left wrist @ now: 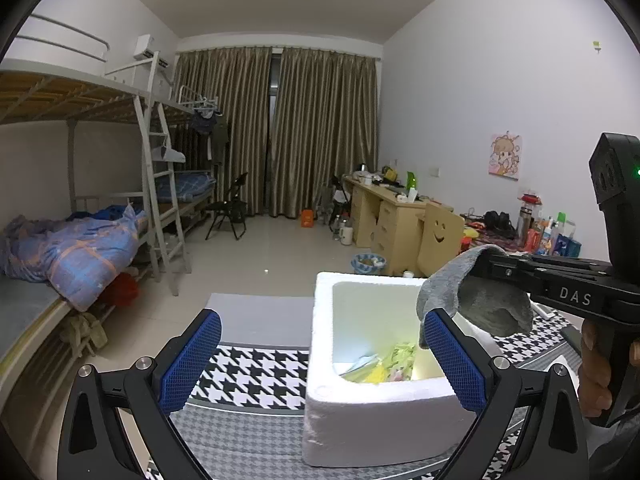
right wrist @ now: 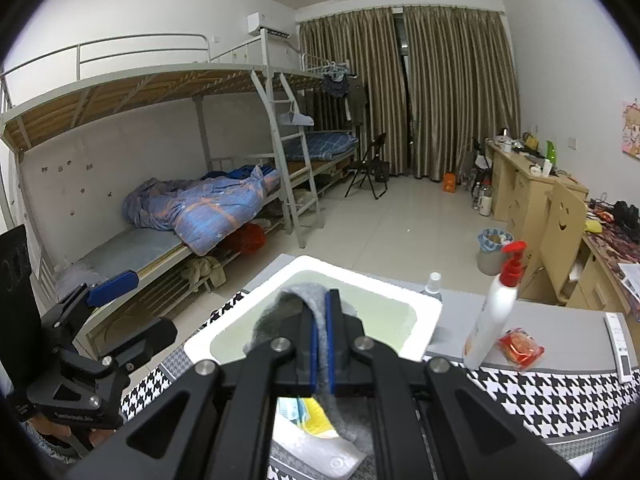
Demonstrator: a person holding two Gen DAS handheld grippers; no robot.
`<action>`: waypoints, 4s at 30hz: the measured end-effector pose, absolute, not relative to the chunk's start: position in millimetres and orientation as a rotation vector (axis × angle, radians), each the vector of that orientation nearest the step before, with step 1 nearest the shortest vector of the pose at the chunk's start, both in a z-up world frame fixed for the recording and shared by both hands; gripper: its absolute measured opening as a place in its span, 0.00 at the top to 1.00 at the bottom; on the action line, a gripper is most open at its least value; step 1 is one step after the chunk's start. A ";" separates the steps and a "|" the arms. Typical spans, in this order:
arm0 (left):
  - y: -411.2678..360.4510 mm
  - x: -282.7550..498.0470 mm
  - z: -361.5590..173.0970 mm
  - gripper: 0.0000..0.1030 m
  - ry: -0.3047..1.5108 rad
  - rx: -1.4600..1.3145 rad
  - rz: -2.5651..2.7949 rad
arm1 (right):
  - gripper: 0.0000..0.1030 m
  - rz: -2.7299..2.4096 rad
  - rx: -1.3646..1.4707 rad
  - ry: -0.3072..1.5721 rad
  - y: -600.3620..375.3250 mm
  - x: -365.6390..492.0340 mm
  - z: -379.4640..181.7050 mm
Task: Organize soft objects
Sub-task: 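Move right gripper over the foam box and release the grey sock inside, then withdraw both open grippers from the box back over the table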
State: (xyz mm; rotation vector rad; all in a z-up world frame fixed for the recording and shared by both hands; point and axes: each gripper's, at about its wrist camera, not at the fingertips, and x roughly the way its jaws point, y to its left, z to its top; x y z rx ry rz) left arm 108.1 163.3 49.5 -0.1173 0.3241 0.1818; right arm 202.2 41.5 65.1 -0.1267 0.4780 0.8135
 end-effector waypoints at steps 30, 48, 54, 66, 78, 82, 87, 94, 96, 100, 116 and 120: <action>176.0 94.9 47.7 0.01 0.326 -0.139 0.221 | 0.32 0.802 -0.327 0.626 75.0 205.4 33.3; 156.3 88.4 52.1 0.01 0.317 -0.119 0.194 | 0.31 0.777 -0.347 0.576 38.5 179.8 41.6; 145.0 85.3 55.8 0.01 0.311 -0.100 0.183 | 0.21 0.779 -0.295 0.554 22.9 178.8 48.2; 127.4 79.4 60.4 0.01 0.306 -0.085 0.167 | 0.05 0.796 -0.230 0.502 -1.2 170.4 55.3; 111.3 80.5 61.5 0.01 0.313 -0.074 0.138 | 0.02 0.783 -0.179 0.475 -23.0 163.7 57.7; 109.6 81.2 60.3 0.01 0.318 -0.079 0.132 | 0.02 0.773 -0.196 0.454 -27.0 159.4 58.1; 102.2 82.2 59.7 0.01 0.320 -0.071 0.114 | 0.02 0.745 -0.199 0.448 -33.6 155.6 56.4; 91.4 83.3 58.2 0.01 0.320 -0.062 0.091 | 0.02 0.733 -0.189 0.434 -47.4 151.6 56.7; 88.2 83.2 58.0 0.01 0.319 -0.060 0.083 | 0.02 0.720 -0.188 0.430 -49.9 150.3 56.5; 80.8 84.8 57.1 0.01 0.323 -0.059 0.069 | 0.02 0.708 -0.182 0.421 -56.4 147.2 57.2; 55.6 89.8 57.0 0.01 0.330 -0.034 0.009 | 0.02 0.642 -0.146 0.419 -89.5 143.9 57.0; 49.1 92.8 54.8 0.01 0.339 -0.028 -0.006 | 0.02 0.625 -0.124 0.416 -100.9 143.5 57.5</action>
